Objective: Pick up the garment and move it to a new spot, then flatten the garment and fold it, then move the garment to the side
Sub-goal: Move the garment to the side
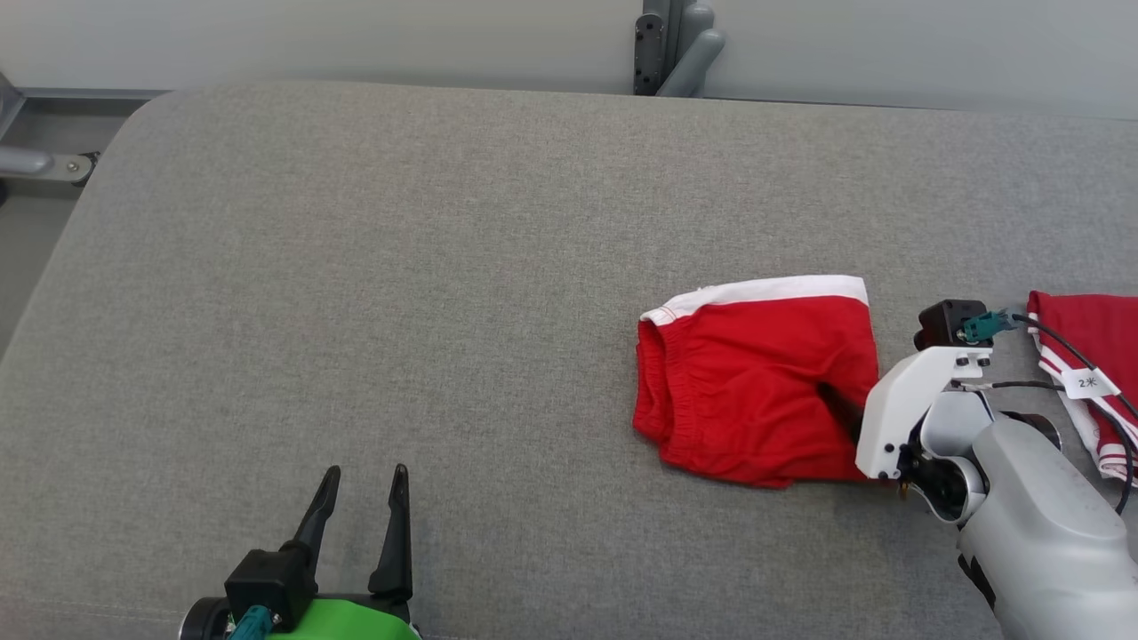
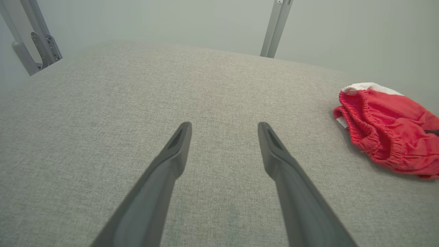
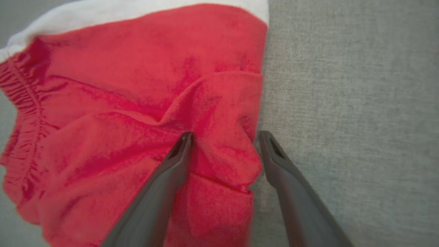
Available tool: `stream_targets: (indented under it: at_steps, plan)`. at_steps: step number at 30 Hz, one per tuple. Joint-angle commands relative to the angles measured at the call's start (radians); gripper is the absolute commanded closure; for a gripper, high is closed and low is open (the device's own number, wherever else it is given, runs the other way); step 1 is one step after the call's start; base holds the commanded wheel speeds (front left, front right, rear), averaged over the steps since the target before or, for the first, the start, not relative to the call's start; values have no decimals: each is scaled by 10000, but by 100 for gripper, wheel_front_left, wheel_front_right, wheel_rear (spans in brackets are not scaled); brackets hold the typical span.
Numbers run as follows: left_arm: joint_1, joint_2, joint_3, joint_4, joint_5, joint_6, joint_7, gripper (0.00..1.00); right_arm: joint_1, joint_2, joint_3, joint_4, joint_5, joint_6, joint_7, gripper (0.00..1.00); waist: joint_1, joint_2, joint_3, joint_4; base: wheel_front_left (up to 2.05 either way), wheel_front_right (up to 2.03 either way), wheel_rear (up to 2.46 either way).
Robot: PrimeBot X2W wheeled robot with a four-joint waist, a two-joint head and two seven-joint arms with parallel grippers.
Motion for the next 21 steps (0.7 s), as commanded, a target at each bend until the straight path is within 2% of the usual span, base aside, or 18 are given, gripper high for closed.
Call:
stream_targets:
  at_steps: [1,2,3,4,5,9,12,21]
  plan:
    - [-144,12,44,2,59,28,-28,0,-168,96,67,226,232,-1,-98,0,0,-1,211,140,0,0,0]
    - [-138,12,48,13,72,46,-28,0,-209,127,127,357,303,-1,-132,12,0,-1,225,128,0,0,0]
    - [-136,12,46,19,82,59,-28,0,-240,163,210,444,402,-1,-222,31,0,-1,226,110,0,0,0]
    - [-137,12,44,28,83,72,-28,0,-242,206,279,483,547,-1,-305,91,0,-1,214,89,0,0,0]
    - [-154,12,51,56,86,70,-28,0,-254,230,379,441,735,-1,-423,100,0,-1,192,58,0,0,0]
    - [-107,12,113,64,23,117,-28,0,-273,13,647,256,1353,-3,-810,100,0,-1,21,-185,0,0,0]
    - [81,12,185,-16,-44,165,-26,0,-289,-198,1028,-68,1681,-3,-812,100,0,-1,-45,-637,0,0,0]
    - [106,12,353,-156,-140,223,-26,0,-631,-856,1925,-888,2060,-3,-899,100,0,-1,174,-3094,0,0,0]
